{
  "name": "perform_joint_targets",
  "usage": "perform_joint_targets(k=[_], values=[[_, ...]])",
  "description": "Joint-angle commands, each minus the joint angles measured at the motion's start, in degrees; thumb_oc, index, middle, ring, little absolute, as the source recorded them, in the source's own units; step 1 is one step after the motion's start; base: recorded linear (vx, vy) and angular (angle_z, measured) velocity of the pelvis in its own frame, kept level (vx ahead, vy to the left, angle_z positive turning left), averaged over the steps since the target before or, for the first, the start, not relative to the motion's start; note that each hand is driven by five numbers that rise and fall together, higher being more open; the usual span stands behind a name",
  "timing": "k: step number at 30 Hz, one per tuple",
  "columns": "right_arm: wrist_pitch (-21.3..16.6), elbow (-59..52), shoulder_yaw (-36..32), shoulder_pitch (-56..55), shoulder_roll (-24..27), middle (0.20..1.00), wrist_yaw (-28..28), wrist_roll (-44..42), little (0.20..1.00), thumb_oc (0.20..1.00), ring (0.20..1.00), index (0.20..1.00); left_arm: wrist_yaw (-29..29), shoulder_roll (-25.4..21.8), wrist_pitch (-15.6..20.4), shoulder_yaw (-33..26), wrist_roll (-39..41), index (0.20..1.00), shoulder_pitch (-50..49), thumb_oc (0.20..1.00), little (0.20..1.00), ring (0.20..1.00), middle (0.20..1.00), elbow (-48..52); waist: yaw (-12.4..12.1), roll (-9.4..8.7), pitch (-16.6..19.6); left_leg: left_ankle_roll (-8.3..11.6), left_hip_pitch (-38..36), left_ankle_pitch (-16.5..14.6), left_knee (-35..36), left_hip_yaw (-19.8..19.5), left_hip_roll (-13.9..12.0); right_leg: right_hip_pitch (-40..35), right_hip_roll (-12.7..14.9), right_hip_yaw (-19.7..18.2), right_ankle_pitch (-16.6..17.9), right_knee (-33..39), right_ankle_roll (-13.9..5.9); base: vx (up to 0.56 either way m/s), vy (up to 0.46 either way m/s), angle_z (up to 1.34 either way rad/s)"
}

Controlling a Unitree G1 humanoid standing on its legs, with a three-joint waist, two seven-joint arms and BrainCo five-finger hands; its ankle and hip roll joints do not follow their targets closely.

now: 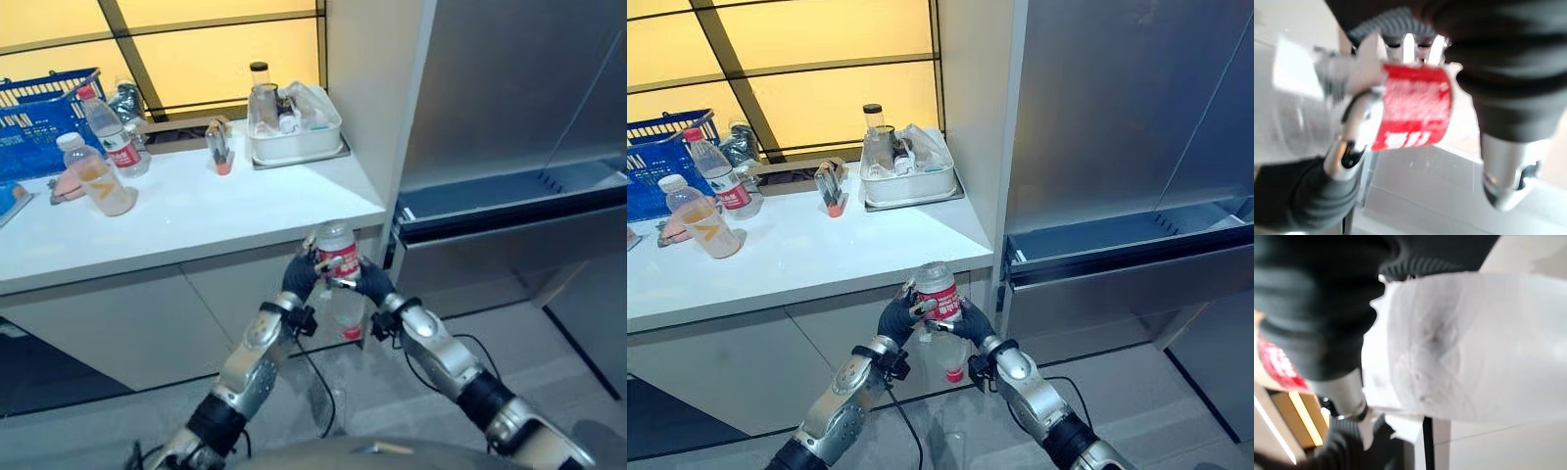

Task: Take the drinks into the refrigerator

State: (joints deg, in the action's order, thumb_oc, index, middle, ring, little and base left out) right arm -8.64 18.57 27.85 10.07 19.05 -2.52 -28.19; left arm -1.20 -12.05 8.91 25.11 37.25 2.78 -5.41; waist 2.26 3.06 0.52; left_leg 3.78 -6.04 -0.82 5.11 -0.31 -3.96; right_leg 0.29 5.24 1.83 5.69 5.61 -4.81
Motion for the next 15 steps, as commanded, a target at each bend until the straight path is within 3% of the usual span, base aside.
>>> perform_joint_targets(k=[1, 15], values=[[-6.99, -1.02, -12.63, 4.82, 2.02, 0.2, 3.52, -2.32, 0.2, 0.2, 0.2, 0.2, -1.93, -3.32, 5.16, -4.72, -1.03, 1.0, -0.53, 1.0, 1.0, 1.0, 1.0, 2.16, -0.38, -4.15, 1.62, -1.69, 1.58, -2.51, -0.72, -0.13, 2.86, -3.01, 2.01, -0.51, -5.13, -1.12, -1.91, 0.0, -0.003, 0.03], [-8.51, -4.07, -19.3, 3.63, 3.74, 0.2, 4.58, -2.01, 0.2, 0.2, 0.2, 0.2, -3.32, -4.77, 3.97, -6.79, -8.87, 1.0, -6.35, 1.0, 1.0, 1.0, 1.0, -7.2, -0.57, -4.09, 1.78, -1.82, 1.93, -2.52, -0.79, 0.07, 2.91, -2.65, 1.9, -0.78, -5.13, -1.06, -2.04, 0.0, 0.0, 0.0]])
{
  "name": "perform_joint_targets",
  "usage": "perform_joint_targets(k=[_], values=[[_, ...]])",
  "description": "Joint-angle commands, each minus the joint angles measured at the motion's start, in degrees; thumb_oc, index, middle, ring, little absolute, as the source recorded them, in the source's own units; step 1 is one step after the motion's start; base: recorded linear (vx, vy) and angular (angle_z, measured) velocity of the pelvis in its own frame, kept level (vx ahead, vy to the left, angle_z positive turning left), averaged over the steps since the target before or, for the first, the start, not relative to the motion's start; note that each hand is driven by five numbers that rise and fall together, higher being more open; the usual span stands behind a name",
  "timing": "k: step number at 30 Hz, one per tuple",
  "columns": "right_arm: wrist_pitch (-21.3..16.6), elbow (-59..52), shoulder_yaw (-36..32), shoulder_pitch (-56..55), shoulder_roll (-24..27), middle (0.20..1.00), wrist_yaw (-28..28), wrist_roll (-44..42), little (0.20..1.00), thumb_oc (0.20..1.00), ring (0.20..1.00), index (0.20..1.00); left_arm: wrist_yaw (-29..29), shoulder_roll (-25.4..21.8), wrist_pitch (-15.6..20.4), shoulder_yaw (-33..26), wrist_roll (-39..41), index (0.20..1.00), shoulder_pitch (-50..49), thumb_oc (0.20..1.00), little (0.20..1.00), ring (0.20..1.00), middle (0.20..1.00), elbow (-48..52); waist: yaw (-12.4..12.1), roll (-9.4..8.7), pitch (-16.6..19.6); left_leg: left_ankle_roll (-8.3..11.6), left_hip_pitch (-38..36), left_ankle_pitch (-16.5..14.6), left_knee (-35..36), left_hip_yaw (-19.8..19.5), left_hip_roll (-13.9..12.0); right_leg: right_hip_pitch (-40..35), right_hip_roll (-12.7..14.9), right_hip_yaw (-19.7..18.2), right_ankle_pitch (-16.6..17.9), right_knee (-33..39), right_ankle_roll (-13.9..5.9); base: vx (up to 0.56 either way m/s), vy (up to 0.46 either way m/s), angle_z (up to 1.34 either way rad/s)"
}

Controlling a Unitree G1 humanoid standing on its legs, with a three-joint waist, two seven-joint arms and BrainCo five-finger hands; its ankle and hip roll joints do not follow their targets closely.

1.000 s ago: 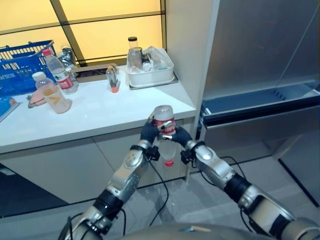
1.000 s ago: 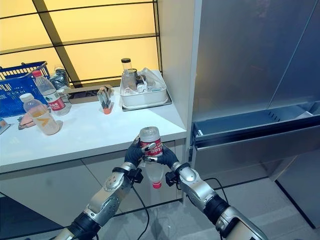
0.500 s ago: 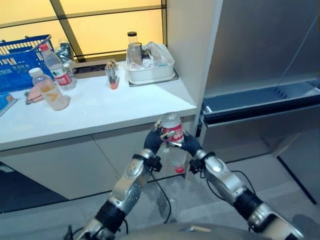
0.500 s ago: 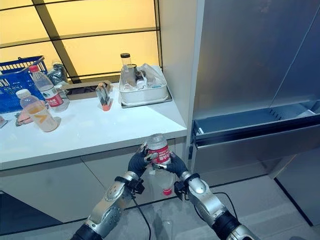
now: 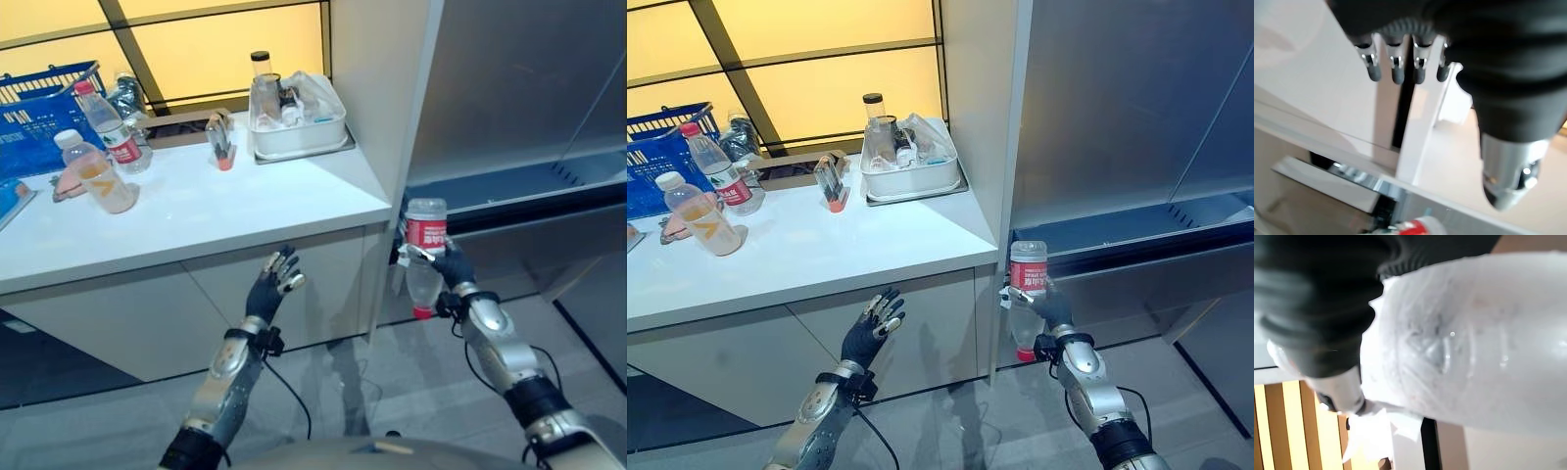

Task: Take the drinks into the refrigerator

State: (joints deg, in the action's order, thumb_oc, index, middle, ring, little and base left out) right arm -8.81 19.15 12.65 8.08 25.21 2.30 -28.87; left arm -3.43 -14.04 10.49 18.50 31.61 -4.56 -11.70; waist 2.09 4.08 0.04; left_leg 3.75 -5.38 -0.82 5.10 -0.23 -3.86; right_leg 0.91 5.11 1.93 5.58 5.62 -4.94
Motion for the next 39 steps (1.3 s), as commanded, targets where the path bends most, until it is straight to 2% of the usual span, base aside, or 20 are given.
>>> perform_joint_targets(k=[1, 6, 8, 9, 11, 12, 13, 16, 18, 19, 20, 22, 27, 28, 32, 33, 34, 36, 37, 39], values=[[-8.6, -5.78, -4.81, 5.54, -1.91, 0.2, -0.26, -0.93, 0.2, 0.2, 0.2, 0.2, -0.9, -2.48, 2.17, -0.59, -4.44, 1.0, 0.62, 1.0, 1.0, 1.0, 1.0, -3.7, -0.34, -5.08, 2.19, -1.81, 1.18, -2.59, -0.78, -0.03, 2.83, -3.27, 2.0, -0.88, -5.04, -1.11, -1.95, 0.0, 0.0, 0.0], [-9.55, -9.41, -7.29, 5.77, 0.49, 0.2, 0.47, 0.54, 0.2, 0.2, 0.2, 0.2, -0.03, -1.54, 2.2, -1.12, -8.33, 1.0, 0.58, 1.0, 1.0, 1.0, 1.0, -11.41, -0.19, -5.21, 2.02, -1.85, 1.64, -2.02, -0.98, 0.07, 2.95, -2.73, 2.06, -1.0, -4.5, -1.22, -1.96, 0.0, 0.001, 0.0], [-10.2, -12.36, -8.87, 6.05, 2.13, 0.2, 0.76, 1.34, 0.2, 0.2, 0.2, 0.2, 0.43, -1.07, 2.06, -1.1, -11.22, 1.0, 0.68, 1.0, 1.0, 1.0, 1.0, -16.49, -0.04, -5.23, 2.07, -1.91, 1.34, -2.56, -0.85, 0.09, 2.9, -2.99, 1.98, -1.06, -4.99, -1.15, -2.02, 0.02, 0.002, 0.0], [-10.93, -15.56, -10.65, 6.16, 3.75, 0.2, 1.09, 1.93, 0.2, 0.2, 0.2, 0.2, 1.35, -0.02, 1.74, -1.17, -14.37, 1.0, 1.17, 1.0, 1.0, 1.0, 1.0, -22.78, 0.13, -5.24, 2.09, -1.91, 1.32, -2.56, -0.82, 0.21, 2.88, -2.95, 1.94, -1.1, -4.99, -1.16, -2.08, 0.0, 0.0, 0.0], [-11.18, -16.67, -11.42, 6.35, 4.53, 0.2, 1.4, 2.14, 0.2, 0.2, 0.2, 0.2, 2.03, 0.75, 1.45, -1.27, -15.76, 1.0, 1.62, 1.0, 1.0, 1.0, 1.0, -26.39, 0.18, -5.32, 1.97, -1.91, 1.73, -1.99, -1.01, 0.27, 2.96, -2.56, 2.01, -1.12, -4.47, -1.27, -2.06, 0.0, 0.0, 0.0], [-11.94, -18.99, -13.24, 6.84, 6.26, 0.2, 1.75, 2.27, 0.2, 0.2, 0.2, 0.2, 2.83, 1.06, 1.31, -1.02, -20.55, 1.0, 2.05, 1.0, 1.0, 1.0, 1.0, -31.49, 0.37, -5.4, 1.96, -1.91, 1.76, -2.02, -1.0, 0.45, 2.98, -2.45, 1.97, -1.25, -4.51, -1.29, -2.11, 0.0, 0.0, 0.0], [-11.94, -18.99, -13.27, 6.83, 6.3, 0.2, 1.73, 2.26, 0.2, 0.2, 0.2, 0.2, 2.86, 1.12, 1.36, -0.99, -20.59, 1.0, 2.1, 1.0, 1.0, 1.0, 1.0, -31.56, 0.32, -5.37, 1.95, -1.91, 1.77, -2.03, -1.0, 0.47, 2.97, -2.43, 1.97, -1.26, -4.51, -1.3, -2.11, 0.05, 0.006, -0.02], [-12.03, -20.91, -15.02, 7.95, 9.57, 0.2, 2.22, 3.1, 0.2, 0.2, 0.2, 0.2, 4.26, 2.02, 0.49, -2.29, -24.95, 1.0, 2.14, 1.0, 1.0, 1.0, 1.0, -39.93, 0.3, -5.6, 1.97, -1.93, 1.74, -2.11, -1.0, 0.62, 3.05, -2.39, 1.93, -1.45, -4.53, -1.3, -2.18, -0.01, 0.001, 0.0], [-11.34, -20.44, -16.11, 10.38, 14.82, 0.2, 2.81, 5.12, 0.2, 0.2, 0.2, 0.2, 4.64, 2.46, -0.32, -4.1, -25.66, 1.0, 1.86, 1.0, 1.0, 1.0, 1.0, -44.87, 0.05, -5.91, 2.1, -1.82, 1.76, -2.18, -0.95, 0.77, 3.01, -2.24, 1.9, -1.55, -4.49, -1.24, -2.28, 0.0, 0.0, 0.0], [-11.37, -20.37, -16.05, 10.47, 14.87, 0.2, 2.81, 5.11, 0.2, 0.2, 0.2, 0.2, 4.64, 2.51, -0.33, -4.12, -25.65, 1.0, 1.88, 1.0, 1.0, 1.0, 1.0, -44.87, 0.05, -5.86, 2.08, -1.82, 1.76, -2.19, -0.95, 0.79, 3.01, -2.23, 1.89, -1.56, -4.5, -1.25, -2.29, 0.0, 0.0, 0.0], [-10.43, -18.58, -16.03, 12.74, 18.13, 0.2, 3.93, 7.16, 0.2, 0.2, 0.2, 0.2, 4.76, 2.65, -0.49, -5.01, -25.54, 1.0, 1.47, 1.0, 1.0, 1.0, 1.0, -47.31, -0.24, -6.12, 2.09, -1.74, 1.79, -2.17, -0.92, 0.85, 3.04, -2.21, 1.9, -1.42, -4.43, -1.22, -2.39, 0.0, 0.0, 0.0], [-10.05, -17.53, -15.61, 13.94, 19.68, 0.2, 4.06, 7.91, 0.2, 0.2, 0.2, 0.2, 4.75, 2.66, -0.55, -5.25, -25.27, 1.0, 1.51, 1.0, 1.0, 1.0, 1.0, -47.84, -0.31, -6.19, 2.04, -1.69, 1.82, -2.17, -0.95, 0.86, 3.0, -2.22, 1.91, -1.4, -4.43, -1.25, -2.44, 0.0, 0.0, 0.0], [-7.19, -9.82, -10.78, 21.43, 27.89, 0.2, 4.94, 13.65, 0.2, 0.2, 0.2, 0.2, 4.44, 2.85, -0.53, -4.66, -24.65, 1.0, 1.39, 1.0, 1.0, 1.0, 1.0, -48.79, -0.63, -6.94, 1.76, -1.46, 1.83, -2.15, -1.02, 0.61, 2.93, -2.41, 1.79, -1.21, -4.4, -1.31, -2.4, 0.01, -0.001, 0.0], [-5.65, -6.78, -8.19, 24.25, 31.16, 0.2, 4.83, 18.27, 0.2, 0.2, 0.2, 0.2, 4.32, 2.73, -0.42, -4.38, -24.29, 1.0, 1.25, 1.0, 1.0, 1.0, 1.0, -48.63, -0.75, -7.12, 1.66, -1.35, 1.36, -2.72, -0.85, 0.58, 2.81, -2.9, 1.69, -1.0, -4.95, -1.21, -2.47, 0.05, -0.003, 0.0], [-4.1, -2.41, -3.17, 29.09, 35.42, 0.2, 5.19, 26.25, 0.2, 0.2, 0.2, 0.2, 4.15, 2.95, -0.46, -3.8, -24.37, 1.0, 1.74, 1.0, 1.0, 1.0, 1.0, -49.06, -0.79, -7.36, 1.45, -1.25, 1.56, -2.6, -0.84, 0.32, 2.76, -2.94, 1.69, -0.82, -4.93, -1.21, -2.46, 0.01, 0.0, 0.0], [-2.98, 1.25, 0.49, 32.04, 37.35, 0.2, 5.49, 31.76, 0.2, 0.2, 0.2, 0.2, 4.02, 2.8, -0.29, -3.08, -24.69, 1.0, 1.73, 1.0, 1.0, 1.0, 1.0, -48.81, -1.14, -7.67, 1.32, -1.2, 1.69, -2.47, -0.81, 0.07, 2.75, -2.98, 1.74, -0.6, -4.87, -1.19, -2.47, 0.0, 0.0, 0.0], [-3.05, 1.51, 0.93, 32.5, 37.34, 0.2, 5.55, 31.78, 0.2, 0.2, 0.2, 0.2, 4.03, 2.91, -0.28, -3.17, -24.69, 1.0, 1.74, 1.0, 1.0, 1.0, 1.0, -48.82, -1.04, -7.58, 1.3, -1.2, 1.69, -2.47, -0.81, 0.06, 2.75, -2.98, 1.75, -0.6, -4.88, -1.2, -2.47, 0.0, 0.0, 0.0], [-2.35, 4.5, 5.31, 35.66, 38.44, 0.2, 4.89, 36.24, 0.2, 0.2, 0.2, 0.2, 3.79, 2.82, -0.3, -2.54, -24.79, 1.0, 1.97, 1.0, 1.0, 1.0, 1.0, -49.16, -1.3, -7.97, 1.08, -1.14, 1.89, -2.34, -0.72, -0.15, 2.74, -2.89, 1.76, -0.39, -4.83, -1.15, -2.52, 0.0, 0.0, 0.0], [-1.81, 8.38, 10.34, 38.47, 39.18, 0.2, 4.9, 41.82, 0.2, 0.2, 0.2, 0.2, 3.71, 2.72, -0.16, -2.03, -24.75, 1.0, 1.97, 1.0, 1.0, 1.0, 1.0, -49.18, -1.67, -8.25, 0.86, -1.09, 2.17, -2.26, -0.69, -0.43, 2.76, -2.83, 1.83, -0.25, -4.8, -1.11, -2.51, 0.0, 0.0, 0.0], [-1.52, 9.57, 12.97, 40.18, 39.6, 0.2, 4.42, 44.32, 0.2, 0.2, 0.2, 0.2, 3.64, 2.58, -0.1, -2.03, -24.76, 1.0, 1.85, 1.0, 1.0, 1.0, 1.0, -48.86, -1.77, -8.3, 0.78, -1.08, 2.34, -2.18, -0.65, -0.54, 2.76, -2.74, 1.85, -0.18, -4.75, -1.09, -2.51, 0.0, 0.0, 0.0]])
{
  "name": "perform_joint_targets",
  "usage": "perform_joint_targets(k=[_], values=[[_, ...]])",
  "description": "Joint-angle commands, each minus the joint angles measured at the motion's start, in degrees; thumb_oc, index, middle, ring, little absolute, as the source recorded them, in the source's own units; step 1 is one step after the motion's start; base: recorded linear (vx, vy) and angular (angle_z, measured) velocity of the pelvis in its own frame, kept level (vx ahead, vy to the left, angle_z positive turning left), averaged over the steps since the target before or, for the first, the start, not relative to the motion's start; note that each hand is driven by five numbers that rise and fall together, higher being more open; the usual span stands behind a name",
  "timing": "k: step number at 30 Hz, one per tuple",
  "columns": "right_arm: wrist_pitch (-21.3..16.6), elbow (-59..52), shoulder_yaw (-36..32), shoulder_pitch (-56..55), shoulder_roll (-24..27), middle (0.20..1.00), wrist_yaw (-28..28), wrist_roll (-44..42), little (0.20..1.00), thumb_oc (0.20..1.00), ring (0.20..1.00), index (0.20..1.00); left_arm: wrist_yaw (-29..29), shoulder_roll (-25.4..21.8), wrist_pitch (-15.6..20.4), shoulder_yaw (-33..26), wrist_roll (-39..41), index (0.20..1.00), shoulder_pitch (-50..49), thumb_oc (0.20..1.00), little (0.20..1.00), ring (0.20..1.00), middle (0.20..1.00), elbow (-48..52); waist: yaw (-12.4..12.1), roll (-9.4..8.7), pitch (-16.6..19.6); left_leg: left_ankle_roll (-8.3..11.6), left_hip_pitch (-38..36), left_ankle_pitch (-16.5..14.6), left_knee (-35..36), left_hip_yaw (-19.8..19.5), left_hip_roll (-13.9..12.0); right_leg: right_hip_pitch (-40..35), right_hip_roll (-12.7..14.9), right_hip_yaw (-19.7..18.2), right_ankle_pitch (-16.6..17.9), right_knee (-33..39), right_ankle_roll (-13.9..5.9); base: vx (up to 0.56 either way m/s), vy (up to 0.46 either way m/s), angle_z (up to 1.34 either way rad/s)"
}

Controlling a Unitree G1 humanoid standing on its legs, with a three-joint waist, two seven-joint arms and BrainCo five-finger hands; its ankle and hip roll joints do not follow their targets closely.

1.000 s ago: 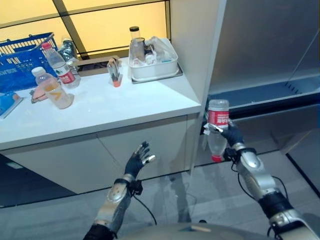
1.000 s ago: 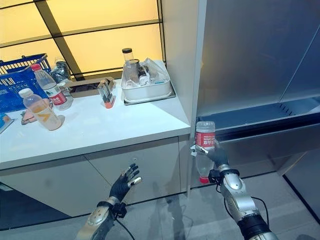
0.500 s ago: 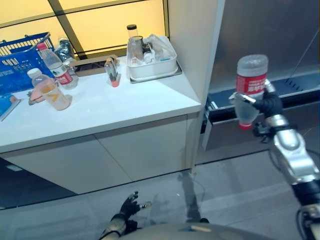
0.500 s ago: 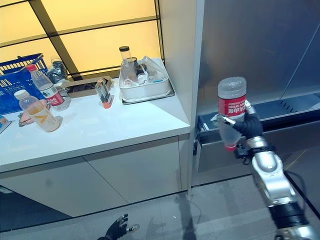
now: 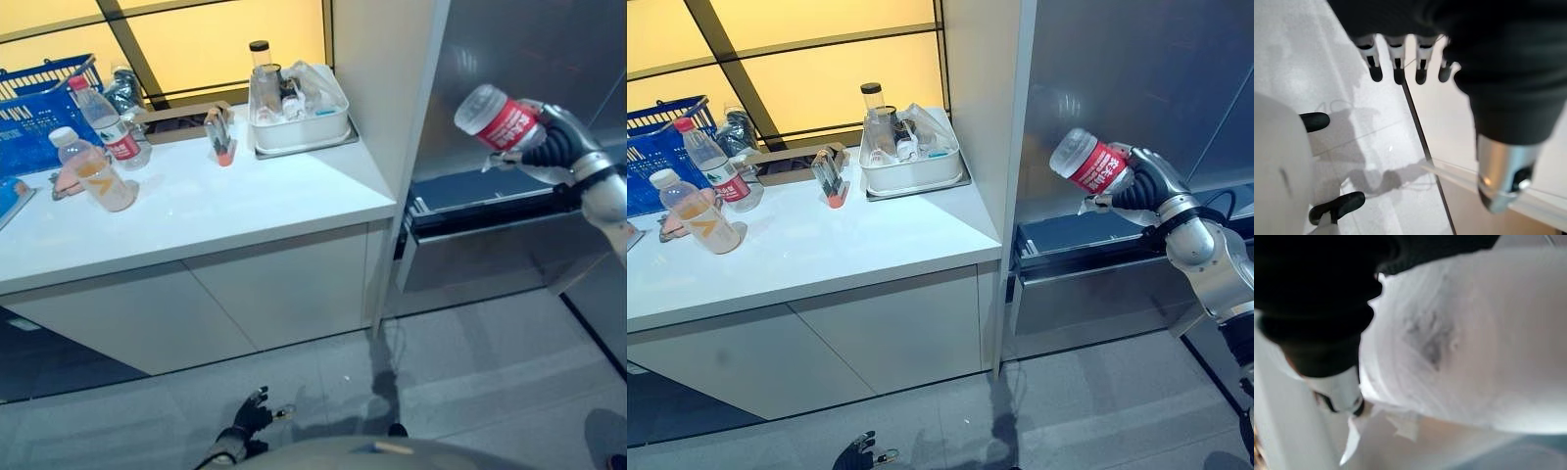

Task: Take the drinks into the refrigerator

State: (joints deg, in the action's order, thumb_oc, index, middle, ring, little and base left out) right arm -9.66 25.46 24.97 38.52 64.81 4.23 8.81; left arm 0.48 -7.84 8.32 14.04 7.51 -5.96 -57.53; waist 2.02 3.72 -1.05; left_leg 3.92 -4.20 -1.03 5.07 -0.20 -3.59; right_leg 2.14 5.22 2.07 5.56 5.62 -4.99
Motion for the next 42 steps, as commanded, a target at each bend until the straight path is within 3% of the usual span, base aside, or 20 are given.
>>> perform_joint_targets(k=[1, 10, 19, 25, 31, 37, 42], values=[[-0.66, 4.87, 6.71, 11.96, 0.96, 0.2, 1.74, 14.06, 0.2, 0.2, 0.2, 0.2, -0.25, -3.69, 2.09, 2.37, -0.9, 1.0, 3.35, 1.0, 1.0, 1.0, 1.0, -3.45, -1.95, -8.16, 1.61, -1.19, 1.54, -1.84, -0.61, -0.81, 2.52, -3.78, 1.82, -0.15, -4.68, -1.09, -2.52, 0.0, 0.0, 0.0], [-0.82, 11.29, 21.18, 15.46, -1.12, 0.2, -0.88, 26.02, 0.2, 0.2, 0.2, 0.2, 1.3, -4.31, 2.66, 2.04, -0.68, 1.0, 4.45, 1.0, 1.0, 1.0, 1.0, -3.84, -2.89, -8.96, -0.82, -1.06, 3.88, -0.98, -0.61, -2.13, 2.77, -2.35, 2.18, 0.91, -4.32, -1.13, -2.62, -0.02, 0.0, 0.05], [-0.1, 18.45, 24.68, 14.9, -5.12, 0.2, -1.0, 28.22, 0.2, 0.2, 0.2, 0.2, 2.76, -5.18, 4.07, 3.22, 0.89, 1.0, 5.52, 1.0, 1.0, 1.0, 1.0, -0.56, -4.12, -8.85, -4.12, -1.17, 6.68, 0.02, -0.78, -3.22, 3.33, -0.43, 2.73, 1.71, -3.66, -1.22, -2.68, -0.05, -0.002, 0.08], [0.13, 21.41, 27.05, 14.68, -7.25, 0.2, -0.76, 30.53, 0.2, 0.2, 0.2, 0.2, 3.37, -6.08, 5.27, 4.42, 2.61, 1.0, 6.04, 1.0, 1.0, 1.0, 1.0, 4.42, -4.63, -7.77, -6.23, -1.26, 8.53, 0.72, -0.77, -3.86, 3.84, 1.26, 3.23, 2.07, -3.06, -1.13, -2.83, -0.05, 0.008, 0.09], [0.57, 23.67, 26.18, 13.08, -8.18, 0.2, -1.06, 29.75, 0.2, 0.2, 0.2, 0.2, 3.43, -6.2, 5.71, 4.54, 3.73, 1.0, 6.1, 1.0, 1.0, 1.0, 1.0, 6.68, -4.74, -7.17, -6.82, -1.31, 8.93, 0.87, -0.79, -3.87, 4.11, 1.57, 3.5, 2.09, -2.78, -1.0, -2.9, -0.01, 0.005, 0.04], [-0.17, 18.36, 20.97, 6.37, -4.41, 0.2, -0.8, 29.22, 0.2, 0.2, 0.2, 0.2, 3.71, -6.03, 5.92, 3.08, 2.84, 1.0, 5.46, 1.0, 1.0, 1.0, 1.0, 7.06, -3.78, -6.85, -6.73, -1.55, 8.31, 0.25, -0.87, -3.6, 4.27, 1.23, 3.64, 1.67, -2.97, -1.0, -3.01, 0.0, 0.0, 0.0], [-0.01, 23.89, 18.22, 1.32, -3.18, 0.2, -0.79, 29.0, 0.2, 0.2, 0.2, 0.2, 3.4, -6.66, 6.14, 2.27, 2.91, 1.0, 4.97, 1.0, 1.0, 1.0, 1.0, 8.22, -3.38, -6.75, -6.34, -1.45, 7.72, 0.02, -0.83, -3.33, 4.15, 0.85, 3.59, 1.62, -3.13, -0.9, -3.09, 0.0, 0.0, 0.0]])
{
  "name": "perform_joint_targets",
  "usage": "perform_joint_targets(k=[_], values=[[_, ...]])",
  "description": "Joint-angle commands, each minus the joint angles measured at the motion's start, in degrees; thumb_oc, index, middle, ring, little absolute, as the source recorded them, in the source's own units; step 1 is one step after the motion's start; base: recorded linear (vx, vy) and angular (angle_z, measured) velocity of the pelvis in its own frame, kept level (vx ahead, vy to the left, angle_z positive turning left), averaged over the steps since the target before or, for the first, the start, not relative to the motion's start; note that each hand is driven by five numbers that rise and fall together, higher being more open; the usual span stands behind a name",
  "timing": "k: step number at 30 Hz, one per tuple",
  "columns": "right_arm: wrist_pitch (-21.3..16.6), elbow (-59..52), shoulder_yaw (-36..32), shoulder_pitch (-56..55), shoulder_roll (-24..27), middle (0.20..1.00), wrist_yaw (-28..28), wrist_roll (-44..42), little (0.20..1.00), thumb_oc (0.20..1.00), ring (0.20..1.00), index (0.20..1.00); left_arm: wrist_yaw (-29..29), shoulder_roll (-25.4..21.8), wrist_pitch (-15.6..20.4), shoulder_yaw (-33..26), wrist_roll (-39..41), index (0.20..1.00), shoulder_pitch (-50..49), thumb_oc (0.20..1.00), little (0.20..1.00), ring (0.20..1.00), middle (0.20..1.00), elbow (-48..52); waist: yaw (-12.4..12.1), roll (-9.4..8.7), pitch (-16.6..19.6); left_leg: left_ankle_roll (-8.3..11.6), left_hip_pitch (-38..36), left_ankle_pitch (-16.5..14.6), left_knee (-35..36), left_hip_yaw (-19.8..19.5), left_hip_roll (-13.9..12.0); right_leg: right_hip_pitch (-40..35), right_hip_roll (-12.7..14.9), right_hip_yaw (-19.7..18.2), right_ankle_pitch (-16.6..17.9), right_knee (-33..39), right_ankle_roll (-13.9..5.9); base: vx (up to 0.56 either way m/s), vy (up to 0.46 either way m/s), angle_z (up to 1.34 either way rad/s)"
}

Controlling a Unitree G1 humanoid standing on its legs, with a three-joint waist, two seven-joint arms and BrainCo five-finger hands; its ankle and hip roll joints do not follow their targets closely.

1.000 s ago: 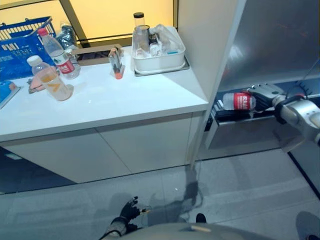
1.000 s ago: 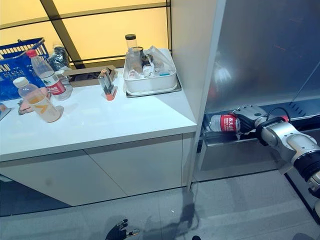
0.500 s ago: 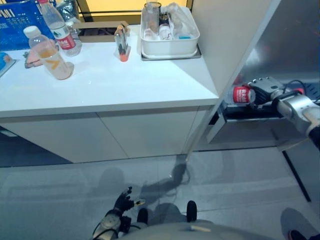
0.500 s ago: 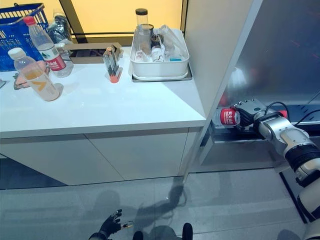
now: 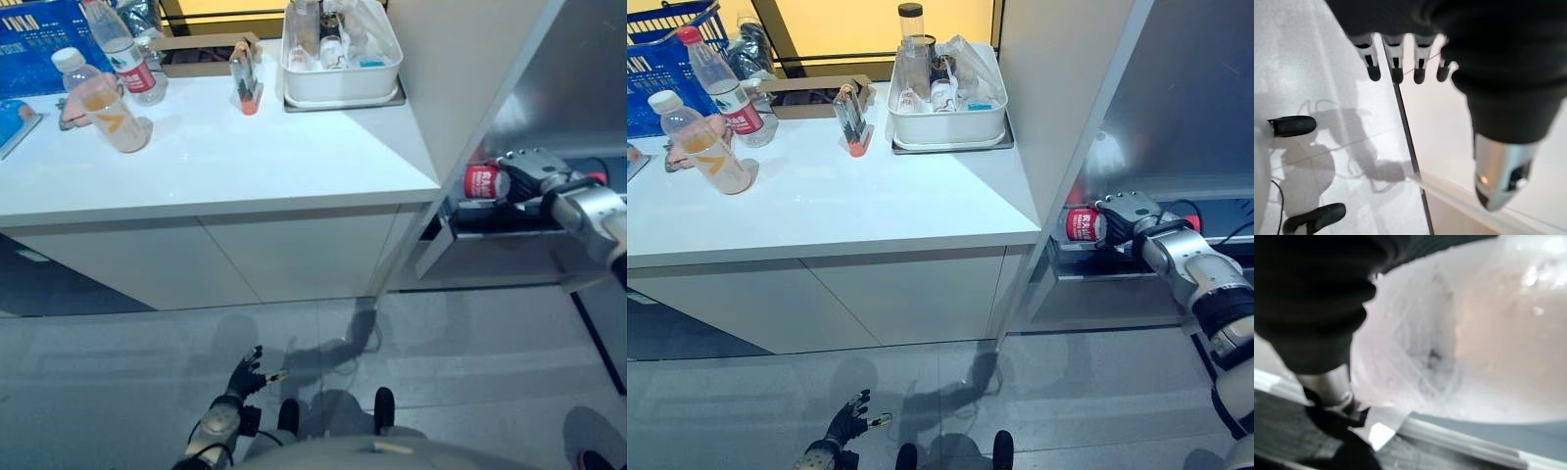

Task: Take the drinks into the refrigerator

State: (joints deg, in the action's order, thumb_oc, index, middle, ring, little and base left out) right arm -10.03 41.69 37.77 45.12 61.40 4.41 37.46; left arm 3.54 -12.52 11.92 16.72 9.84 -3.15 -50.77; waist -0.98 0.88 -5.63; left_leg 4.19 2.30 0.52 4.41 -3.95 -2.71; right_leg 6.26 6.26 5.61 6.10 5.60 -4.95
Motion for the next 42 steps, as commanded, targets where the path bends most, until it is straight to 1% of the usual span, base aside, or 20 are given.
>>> perform_joint_targets(k=[1, 3, 5, 9, 10, 11, 12, 13, 14, 15, 17, 18, 19, 21, 22, 26, 27, 36, 40, 42], values=[[0.72, 9.44, 4.44, -6.09, 0.18, 0.2, -0.71, -0.25, 0.2, 0.2, 0.2, 0.2, 0.24, -2.22, 2.63, -0.64, 0.82, 1.0, 2.02, 1.0, 1.0, 1.0, 1.0, 1.94, -0.32, -3.85, -1.85, -1.71, 1.24, -1.5, -0.19, 0.43, 3.26, -3.22, 2.55, -2.05, -3.67, -0.93, -3.14, 0.0, 0.0, 0.0], [1.12, 11.55, 3.2, -6.92, -0.19, 0.2, -0.55, -0.97, 0.2, 0.2, 0.2, 0.2, 0.15, -2.71, 2.65, -0.75, 1.15, 1.0, 1.78, 1.0, 1.0, 1.0, 1.0, 2.93, -0.3, -3.77, -2.06, -1.7, 1.23, -1.49, -0.23, 0.44, 3.25, -3.19, 2.57, -2.17, -3.67, -1.0, -3.1, -0.02, -0.006, 0.0], [2.33, 17.77, -0.33, -9.29, -0.94, 0.2, 0.25, -3.24, 0.2, 0.2, 0.2, 0.2, -0.32, -3.43, 2.79, -1.2, 1.88, 1.0, 1.25, 1.0, 1.0, 1.0, 1.0, 4.39, 0.02, -3.34, -2.44, -1.67, 1.29, -1.45, -0.36, 0.76, 3.37, -2.97, 2.68, -2.5, -3.5, -1.09, -3.1, -0.05, -0.021, 0.0], [2.99, 19.88, -3.65, -12.69, -1.56, 0.2, -0.13, -4.11, 0.2, 0.2, 0.2, 0.2, -0.8, -3.88, 2.62, -1.89, 2.14, 1.0, 0.82, 1.0, 1.0, 1.0, 1.0, 5.12, 0.29, -2.67, -2.71, -1.69, 1.28, -1.41, -0.43, 1.0, 3.37, -2.81, 2.68, -2.74, -3.47, -1.14, -3.04, 0.0, 0.0, 0.0], [2.85, 15.69, -6.39, -16.35, -1.05, 0.2, -0.61, -4.19, 0.2, 0.2, 0.2, 0.2, -0.91, -3.63, 2.54, -3.16, 2.2, 1.0, 0.58, 1.0, 1.0, 1.0, 1.0, 5.31, 1.07, -2.12, -2.81, -1.71, 1.2, -1.42, -0.44, 1.18, 3.32, -2.66, 2.64, -3.09, -3.48, -1.24, -2.96, 0.0, 0.0, 0.0], [2.92, 15.42, -6.79, -16.78, -0.95, 0.2, -0.68, -4.16, 0.2, 0.2, 0.2, 0.2, -0.92, -3.7, 2.53, -3.02, 2.2, 1.0, 0.58, 1.0, 1.0, 1.0, 1.0, 5.34, 0.93, -2.15, -2.8, -1.7, 1.19, -1.43, -0.44, 1.17, 3.31, -2.68, 2.64, -3.09, -3.49, -1.24, -2.95, 0.0, 0.0, 0.0], [2.34, 10.02, -9.22, -20.73, -0.39, 0.2, -1.37, -4.18, 0.2, 0.2, 0.2, 0.2, -1.1, -3.55, 2.46, -3.89, 1.93, 1.0, 0.34, 1.0, 1.0, 1.0, 1.0, 5.69, 1.6, -1.75, -2.98, -1.74, 1.01, -1.48, -0.49, 1.39, 3.24, -2.61, 2.53, -3.43, -3.57, -1.35, -2.89, 0.0, 0.0, 0.0], [2.42, 9.69, -9.7, -21.25, -0.27, 0.2, -1.48, -4.14, 0.2, 0.2, 0.2, 0.2, -1.1, -3.6, 2.44, -3.73, 1.92, 1.0, 0.34, 1.0, 1.0, 1.0, 1.0, 5.72, 1.43, -1.77, -2.96, -1.73, 0.99, -1.49, -0.49, 1.39, 3.23, -2.63, 2.52, -3.43, -3.57, -1.35, -2.88, -0.01, 0.001, -0.05], [1.72, 4.44, -12.71, -24.71, -0.1, 0.2, -1.96, -5.37, 0.2, 0.2, 0.2, 0.2, -1.15, -3.15, 2.5, -4.51, 1.43, 1.0, 0.31, 1.0, 1.0, 1.0, 1.0, 5.14, 2.38, -1.46, -3.12, -1.78, 0.75, -1.55, -0.53, 1.68, 3.19, -2.6, 2.38, -3.74, -3.69, -1.46, -2.82, -0.01, 0.004, -0.06], [1.79, 4.13, -13.2, -25.23, 0.0, 0.2, -2.06, -5.34, 0.2, 0.2, 0.2, 0.2, -1.15, -3.19, 2.52, -4.35, 1.42, 1.0, 0.35, 1.0, 1.0, 1.0, 1.0, 5.11, 2.22, -1.47, -3.12, -1.78, 0.73, -1.56, -0.53, 1.67, 3.18, -2.63, 2.38, -3.73, -3.69, -1.46, -2.81, 0.0, 0.002, -0.04], [0.99, -1.51, -17.72, -29.74, -0.19, 0.2, -2.23, -7.45, 0.2, 0.2, 0.2, 0.2, -1.03, -2.77, 2.55, -5.09, 0.84, 1.0, 0.41, 1.0, 1.0, 1.0, 1.0, 4.76, 3.28, -1.32, -3.14, -1.83, 0.39, -1.66, -0.48, 1.94, 3.08, -2.64, 2.28, -4.09, -3.76, -1.49, -2.8, 0.0, 0.0, 0.0], [0.37, -6.62, -23.02, -35.08, -0.49, 0.2, -2.18, -9.15, 0.2, 0.2, 0.2, 0.2, -0.94, -2.51, 2.7, -5.62, 0.57, 1.0, 0.39, 1.0, 1.0, 1.0, 1.0, 4.79, 3.91, -1.26, -3.1, -1.84, 0.09, -1.77, -0.47, 2.14, 2.98, -2.79, 2.2, -4.2, -3.89, -1.52, -2.8, 0.01, -0.003, -0.04], [0.41, -6.93, -23.57, -35.68, -0.45, 0.2, -2.27, -9.13, 0.2, 0.2, 0.2, 0.2, -0.93, -2.55, 2.71, -5.42, 0.56, 1.0, 0.41, 1.0, 1.0, 1.0, 1.0, 4.79, 3.73, -1.27, -3.09, -1.84, 0.06, -1.77, -0.47, 2.12, 2.98, -2.83, 2.2, -4.18, -3.9, -1.52, -2.8, 0.0, 0.0, 0.0], [-0.95, -12.0, -29.42, -42.23, -1.81, 0.2, -2.39, -11.49, 0.2, 0.2, 0.2, 0.2, -1.25, -2.14, 2.94, -6.15, 0.2, 1.0, 0.16, 1.0, 1.0, 1.0, 1.0, 4.39, 4.88, -1.35, -2.69, -1.92, -0.54, -2.01, -0.45, 2.41, 2.85, -3.21, 2.06, -4.56, -4.16, -1.56, -2.78, 0.02, -0.004, -0.02], [-1.26, -13.41, -30.93, -43.85, -2.41, 0.2, -2.45, -12.17, 0.2, 0.2, 0.2, 0.2, -1.37, -2.08, 2.94, -6.42, 0.05, 1.0, -0.04, 1.0, 1.0, 1.0, 1.0, 4.33, 5.1, -1.36, -2.54, -1.93, -0.7, -2.08, -0.43, 2.5, 2.77, -3.29, 2.04, -4.66, -4.2, -1.57, -2.77, 0.02, -0.007, -0.08], [-1.9, -15.44, -34.87, -47.85, -4.0, 0.2, -2.52, -14.16, 0.2, 0.2, 0.2, 0.2, -1.68, -2.17, 3.03, -6.42, -0.13, 1.0, -0.53, 1.0, 1.0, 1.0, 1.0, 4.59, 5.62, -1.57, -1.96, -1.99, -1.26, -2.4, -0.43, 2.93, 2.7, -3.73, 1.98, -4.95, -4.36, -1.55, -2.84, 0.02, 0.0, -0.1], [-2.31, -15.52, -37.22, -49.94, -4.56, 0.2, -2.22, -15.0, 0.2, 0.2, 0.2, 0.2, -2.0, -2.25, 3.06, -6.82, -0.14, 1.0, -1.13, 1.0, 1.0, 1.0, 1.0, 4.9, 6.09, -1.71, -1.55, -2.03, -1.6, -2.62, -0.43, 3.17, 2.69, -3.92, 2.0, -5.07, -4.45, -1.59, -2.9, 0.02, 0.003, -0.07], [-3.18, -21.27, -46.38, -57.98, -6.14, 0.2, -3.61, -16.6, 0.2, 0.2, 0.2, 0.2, -2.84, -2.42, 3.0, -8.96, -0.17, 1.0, -3.74, 1.0, 1.0, 1.0, 1.0, 5.0, 6.89, -2.44, -0.04, -2.21, -2.82, -3.29, -0.38, 3.63, 2.58, -4.65, 1.95, -5.58, -5.05, -2.13, -2.91, 0.02, 0.003, -0.06], [-2.57, -20.14, -45.58, -55.91, -6.35, 0.2, -3.37, -16.58, 0.2, 0.2, 0.2, 0.2, -3.13, -2.23, 2.75, -8.75, 0.12, 1.0, -3.56, 1.0, 1.0, 1.0, 1.0, 3.79, 6.62, -2.58, 0.47, -2.21, -3.05, -3.43, -0.26, 3.76, 2.49, -4.81, 1.91, -5.67, -4.99, -1.78, -2.91, 0.0, 0.0, 0.0], [-1.68, -18.3, -43.6, -51.54, -6.41, 0.2, -2.23, -16.47, 0.2, 0.2, 0.2, 0.2, -3.08, -2.29, 2.56, -8.24, -0.28, 1.0, -3.09, 1.0, 1.0, 1.0, 1.0, 3.28, 6.22, -2.57, 0.45, -2.22, -3.16, -3.48, -0.25, 3.89, 2.36, -4.82, 1.82, -5.81, -4.84, -1.56, -2.88, 0.0, -0.006, -0.02]])
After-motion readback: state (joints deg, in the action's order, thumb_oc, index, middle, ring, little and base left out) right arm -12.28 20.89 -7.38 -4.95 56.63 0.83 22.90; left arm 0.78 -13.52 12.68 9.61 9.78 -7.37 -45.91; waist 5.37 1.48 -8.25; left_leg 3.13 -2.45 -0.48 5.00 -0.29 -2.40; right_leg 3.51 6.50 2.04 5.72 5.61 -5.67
